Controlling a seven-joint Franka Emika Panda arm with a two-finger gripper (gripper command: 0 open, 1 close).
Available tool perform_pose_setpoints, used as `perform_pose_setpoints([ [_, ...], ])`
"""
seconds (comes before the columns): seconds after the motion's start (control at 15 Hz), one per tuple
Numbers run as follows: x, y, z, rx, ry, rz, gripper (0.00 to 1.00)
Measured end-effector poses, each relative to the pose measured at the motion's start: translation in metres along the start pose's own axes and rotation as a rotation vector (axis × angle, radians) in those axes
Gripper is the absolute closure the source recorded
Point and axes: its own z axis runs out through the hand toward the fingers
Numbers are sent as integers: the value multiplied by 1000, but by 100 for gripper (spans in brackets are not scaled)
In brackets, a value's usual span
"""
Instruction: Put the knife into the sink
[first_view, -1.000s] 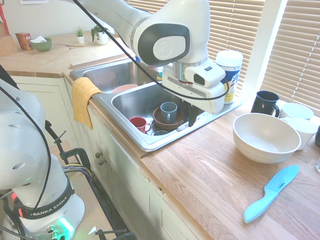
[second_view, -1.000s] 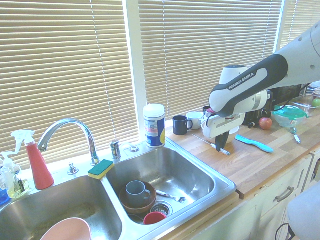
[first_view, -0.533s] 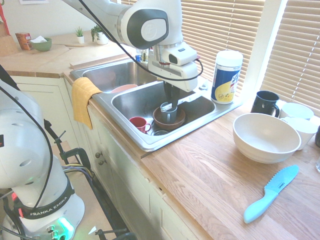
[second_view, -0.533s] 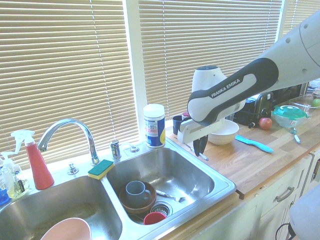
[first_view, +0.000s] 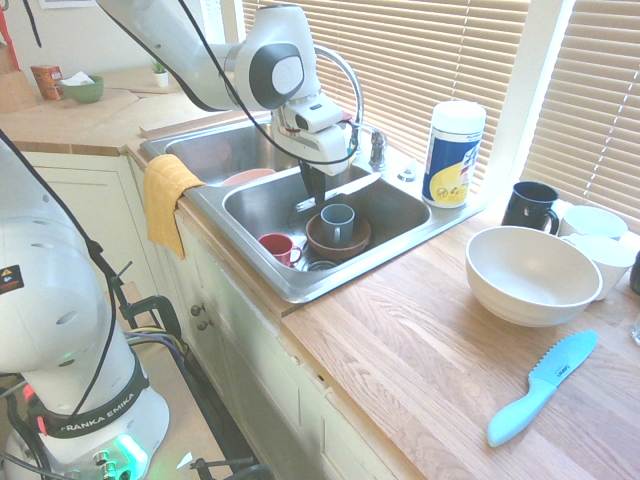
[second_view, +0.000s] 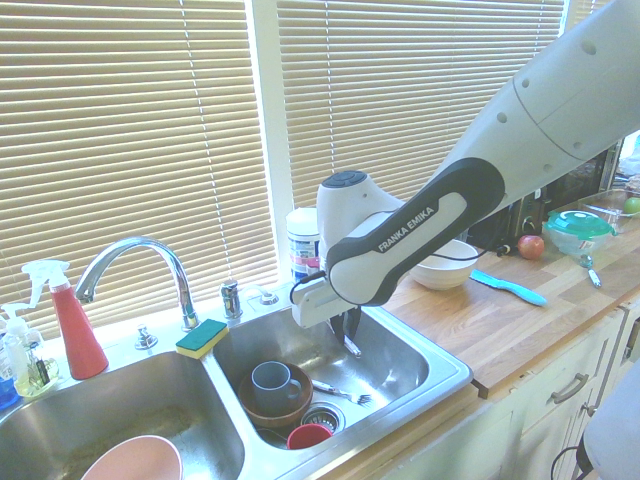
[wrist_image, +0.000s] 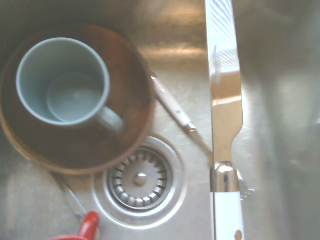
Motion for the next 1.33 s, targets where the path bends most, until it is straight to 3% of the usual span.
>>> perform_pose_setpoints([
  [0.47, 12, -11, 68, -10, 5, 22, 100],
  [0.87, 24, -20, 121, 27, -70, 16, 100],
  [1.33, 41, -19, 146, 20, -115, -11, 100],
])
